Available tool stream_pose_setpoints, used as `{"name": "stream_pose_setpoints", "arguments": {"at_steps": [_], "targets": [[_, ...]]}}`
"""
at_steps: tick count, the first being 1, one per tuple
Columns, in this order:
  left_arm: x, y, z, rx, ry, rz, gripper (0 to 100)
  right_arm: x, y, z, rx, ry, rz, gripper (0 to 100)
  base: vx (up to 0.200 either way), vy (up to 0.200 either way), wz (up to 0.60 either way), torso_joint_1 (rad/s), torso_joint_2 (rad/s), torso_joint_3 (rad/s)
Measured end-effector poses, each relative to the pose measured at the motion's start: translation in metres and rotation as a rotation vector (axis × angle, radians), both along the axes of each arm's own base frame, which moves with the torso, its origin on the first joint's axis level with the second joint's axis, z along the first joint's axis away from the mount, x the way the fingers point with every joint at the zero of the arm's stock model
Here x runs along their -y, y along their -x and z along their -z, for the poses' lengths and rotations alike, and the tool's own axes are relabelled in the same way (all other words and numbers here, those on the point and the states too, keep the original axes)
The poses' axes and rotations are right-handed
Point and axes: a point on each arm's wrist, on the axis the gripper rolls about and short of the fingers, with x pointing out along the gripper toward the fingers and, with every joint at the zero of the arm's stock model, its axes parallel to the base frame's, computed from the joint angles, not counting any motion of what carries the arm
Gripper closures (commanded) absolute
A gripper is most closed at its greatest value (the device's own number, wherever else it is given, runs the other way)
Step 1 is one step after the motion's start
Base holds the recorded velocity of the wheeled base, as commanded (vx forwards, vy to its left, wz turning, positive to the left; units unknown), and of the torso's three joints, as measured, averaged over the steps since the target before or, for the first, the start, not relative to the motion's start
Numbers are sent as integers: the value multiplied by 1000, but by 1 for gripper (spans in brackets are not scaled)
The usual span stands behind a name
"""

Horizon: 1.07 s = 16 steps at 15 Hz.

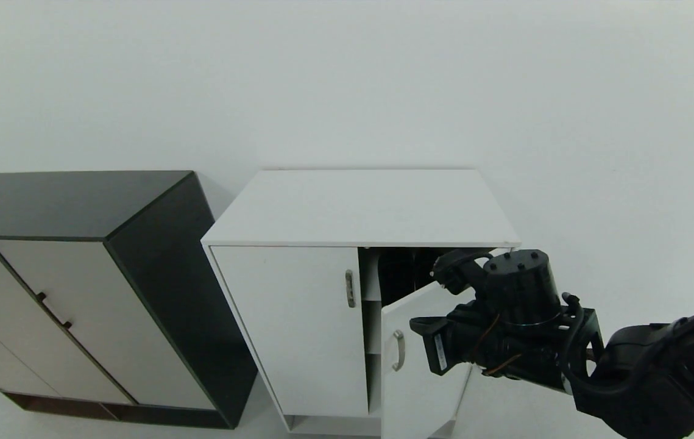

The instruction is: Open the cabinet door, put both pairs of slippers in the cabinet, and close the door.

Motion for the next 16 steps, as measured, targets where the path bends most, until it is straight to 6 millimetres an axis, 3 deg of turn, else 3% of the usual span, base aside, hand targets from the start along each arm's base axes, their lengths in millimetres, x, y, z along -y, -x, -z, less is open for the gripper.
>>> {"name": "stream_pose_setpoints", "arguments": {"at_steps": [16], "targets": [[0,0,0,0,0,-1,100,-19,-51,13,15,-20,48,100,0,0,0,0,0,0]]}}
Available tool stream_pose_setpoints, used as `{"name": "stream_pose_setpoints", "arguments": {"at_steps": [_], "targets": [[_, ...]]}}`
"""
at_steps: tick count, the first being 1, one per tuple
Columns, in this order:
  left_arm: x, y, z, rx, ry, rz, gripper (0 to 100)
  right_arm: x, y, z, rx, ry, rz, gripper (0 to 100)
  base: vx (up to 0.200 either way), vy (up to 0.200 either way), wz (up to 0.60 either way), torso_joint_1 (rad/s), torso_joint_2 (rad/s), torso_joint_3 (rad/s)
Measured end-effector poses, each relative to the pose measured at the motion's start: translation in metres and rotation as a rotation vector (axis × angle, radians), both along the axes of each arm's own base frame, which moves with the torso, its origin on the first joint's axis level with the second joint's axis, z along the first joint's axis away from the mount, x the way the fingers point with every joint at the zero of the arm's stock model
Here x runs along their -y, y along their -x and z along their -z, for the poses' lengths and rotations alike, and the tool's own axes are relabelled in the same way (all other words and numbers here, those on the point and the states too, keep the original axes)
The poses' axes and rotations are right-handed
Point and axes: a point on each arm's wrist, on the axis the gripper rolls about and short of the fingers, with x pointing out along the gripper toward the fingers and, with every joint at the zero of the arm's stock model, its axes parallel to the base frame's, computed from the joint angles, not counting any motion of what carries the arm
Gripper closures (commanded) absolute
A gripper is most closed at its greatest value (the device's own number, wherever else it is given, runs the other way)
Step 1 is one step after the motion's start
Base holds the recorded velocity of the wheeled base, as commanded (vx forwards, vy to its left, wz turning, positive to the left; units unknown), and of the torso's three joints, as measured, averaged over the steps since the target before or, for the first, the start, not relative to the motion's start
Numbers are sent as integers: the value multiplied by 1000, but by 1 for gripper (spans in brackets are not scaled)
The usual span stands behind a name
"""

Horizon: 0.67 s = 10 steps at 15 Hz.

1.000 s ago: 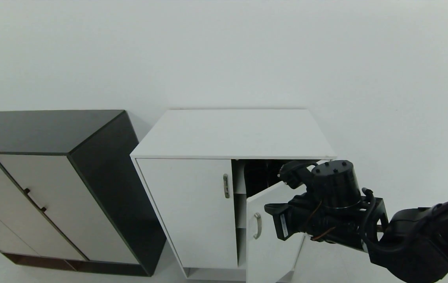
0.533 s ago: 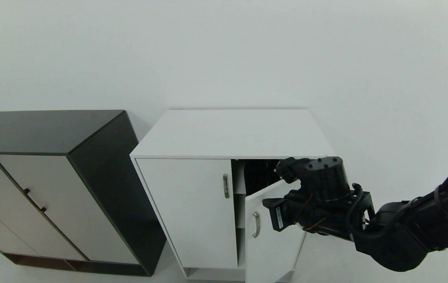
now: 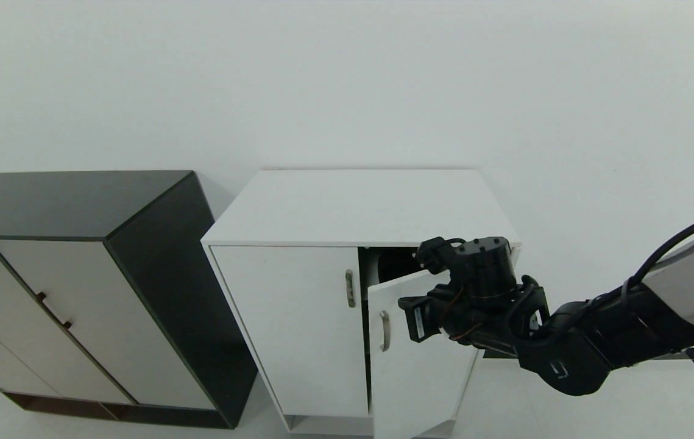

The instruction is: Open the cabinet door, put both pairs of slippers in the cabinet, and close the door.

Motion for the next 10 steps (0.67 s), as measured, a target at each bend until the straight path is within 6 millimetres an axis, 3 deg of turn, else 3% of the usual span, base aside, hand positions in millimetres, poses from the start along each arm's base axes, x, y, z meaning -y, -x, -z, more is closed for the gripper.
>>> {"name": "stream_pose_setpoints", "arguments": {"at_steps": [10], "targets": [[0,0,0,0,0,0,100,-3,-40,3,36,-27,59,100,0,0,0,0,0,0]]}}
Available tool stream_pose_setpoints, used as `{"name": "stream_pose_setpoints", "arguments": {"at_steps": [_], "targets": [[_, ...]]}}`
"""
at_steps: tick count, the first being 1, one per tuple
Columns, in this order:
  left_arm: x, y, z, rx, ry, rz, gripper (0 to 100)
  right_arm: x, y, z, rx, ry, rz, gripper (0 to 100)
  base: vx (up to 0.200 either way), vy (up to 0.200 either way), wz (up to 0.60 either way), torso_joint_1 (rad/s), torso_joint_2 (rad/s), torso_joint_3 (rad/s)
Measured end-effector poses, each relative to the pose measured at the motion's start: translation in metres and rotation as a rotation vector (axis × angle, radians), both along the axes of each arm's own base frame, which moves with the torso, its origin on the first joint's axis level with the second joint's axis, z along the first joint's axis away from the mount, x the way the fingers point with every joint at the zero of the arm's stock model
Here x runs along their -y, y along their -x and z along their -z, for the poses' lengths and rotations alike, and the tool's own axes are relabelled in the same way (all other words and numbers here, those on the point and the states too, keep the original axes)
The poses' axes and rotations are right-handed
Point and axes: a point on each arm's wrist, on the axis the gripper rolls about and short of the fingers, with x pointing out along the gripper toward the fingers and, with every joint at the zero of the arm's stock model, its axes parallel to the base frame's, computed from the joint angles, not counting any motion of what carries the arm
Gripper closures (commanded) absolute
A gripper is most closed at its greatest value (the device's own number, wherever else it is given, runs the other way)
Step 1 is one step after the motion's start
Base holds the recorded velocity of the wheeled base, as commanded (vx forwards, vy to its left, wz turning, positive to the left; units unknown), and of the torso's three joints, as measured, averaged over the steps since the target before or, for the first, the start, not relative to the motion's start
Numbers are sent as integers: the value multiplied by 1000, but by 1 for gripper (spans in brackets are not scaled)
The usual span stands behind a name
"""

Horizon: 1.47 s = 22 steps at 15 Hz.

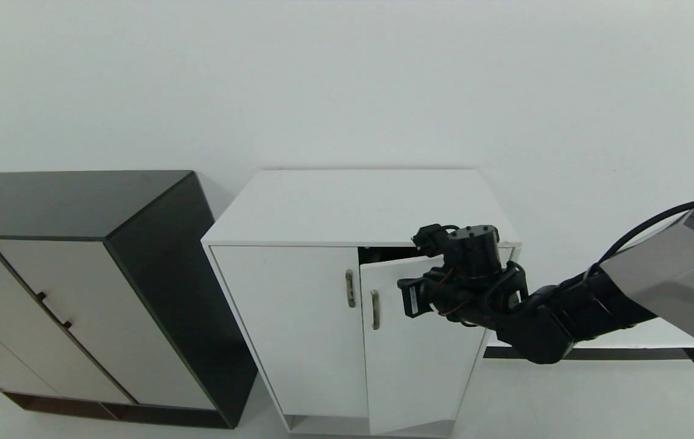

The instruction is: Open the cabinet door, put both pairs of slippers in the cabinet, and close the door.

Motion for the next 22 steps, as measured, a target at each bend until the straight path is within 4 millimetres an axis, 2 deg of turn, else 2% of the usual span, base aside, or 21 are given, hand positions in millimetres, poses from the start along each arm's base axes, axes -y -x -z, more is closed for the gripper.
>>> {"name": "stream_pose_setpoints", "arguments": {"at_steps": [13,22], "targets": [[0,0,0,0,0,0,100,8,-24,8,4,-2,49,100,0,0,0,0,0,0],[0,0,0,0,0,0,100,14,-31,13,-2,3,69,100,0,0,0,0,0,0]]}}
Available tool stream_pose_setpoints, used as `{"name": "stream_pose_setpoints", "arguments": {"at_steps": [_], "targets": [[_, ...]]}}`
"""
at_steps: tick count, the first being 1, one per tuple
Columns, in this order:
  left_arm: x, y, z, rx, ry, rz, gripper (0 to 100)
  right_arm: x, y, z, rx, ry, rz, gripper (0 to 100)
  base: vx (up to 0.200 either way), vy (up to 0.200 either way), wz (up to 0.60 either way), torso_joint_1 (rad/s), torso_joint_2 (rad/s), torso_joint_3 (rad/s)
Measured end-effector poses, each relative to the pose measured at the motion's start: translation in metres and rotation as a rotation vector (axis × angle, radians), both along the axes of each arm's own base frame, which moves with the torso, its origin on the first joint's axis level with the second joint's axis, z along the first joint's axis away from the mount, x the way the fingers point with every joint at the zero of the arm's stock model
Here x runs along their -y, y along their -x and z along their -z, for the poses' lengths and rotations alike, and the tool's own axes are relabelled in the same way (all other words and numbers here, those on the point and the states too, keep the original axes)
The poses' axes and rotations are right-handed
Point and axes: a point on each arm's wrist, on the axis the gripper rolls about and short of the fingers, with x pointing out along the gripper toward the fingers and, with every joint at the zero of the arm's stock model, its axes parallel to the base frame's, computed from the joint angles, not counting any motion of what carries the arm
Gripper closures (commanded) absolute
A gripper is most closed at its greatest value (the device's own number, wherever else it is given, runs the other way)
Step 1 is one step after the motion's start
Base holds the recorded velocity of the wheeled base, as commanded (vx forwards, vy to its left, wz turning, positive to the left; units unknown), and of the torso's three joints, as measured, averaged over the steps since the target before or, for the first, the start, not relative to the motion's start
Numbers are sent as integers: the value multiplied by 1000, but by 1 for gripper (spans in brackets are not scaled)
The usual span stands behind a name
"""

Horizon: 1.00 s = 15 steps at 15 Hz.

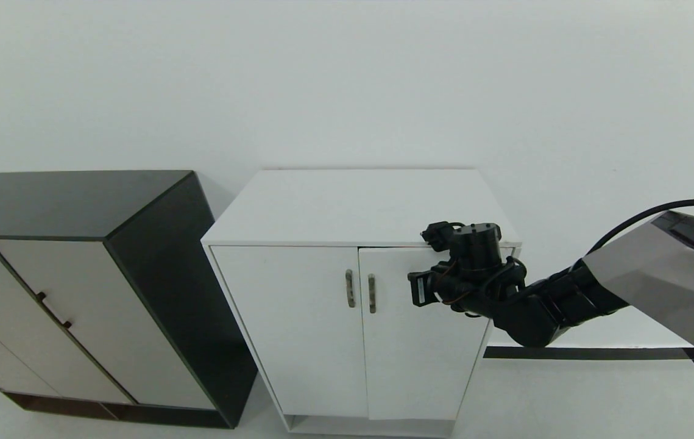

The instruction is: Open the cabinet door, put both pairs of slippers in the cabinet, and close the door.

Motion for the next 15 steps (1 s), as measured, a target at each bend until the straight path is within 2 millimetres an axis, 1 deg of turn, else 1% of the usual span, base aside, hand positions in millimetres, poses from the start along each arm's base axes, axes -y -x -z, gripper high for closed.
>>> {"name": "stream_pose_setpoints", "arguments": {"at_steps": [15], "targets": [[0,0,0,0,0,0,100,0,-6,1,5,-3,8,100,0,0,0,0,0,0]]}}
